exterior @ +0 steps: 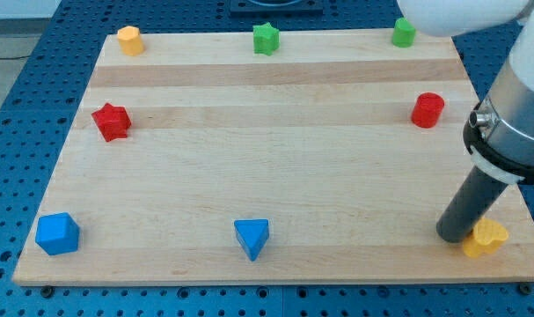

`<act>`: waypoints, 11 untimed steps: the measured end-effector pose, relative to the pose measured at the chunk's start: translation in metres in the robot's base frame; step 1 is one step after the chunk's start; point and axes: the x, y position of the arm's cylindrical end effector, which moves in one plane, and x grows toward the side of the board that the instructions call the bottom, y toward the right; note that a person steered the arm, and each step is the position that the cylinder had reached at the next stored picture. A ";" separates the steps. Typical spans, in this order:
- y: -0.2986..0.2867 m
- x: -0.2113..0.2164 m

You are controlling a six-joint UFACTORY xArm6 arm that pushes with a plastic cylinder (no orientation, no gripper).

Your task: Slightly move the green star towards down

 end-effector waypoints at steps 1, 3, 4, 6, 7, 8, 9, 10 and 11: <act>-0.021 -0.061; -0.112 -0.180; -0.112 -0.258; -0.128 -0.378; -0.137 -0.381; -0.166 -0.380; -0.202 -0.380; -0.229 -0.381; -0.249 -0.371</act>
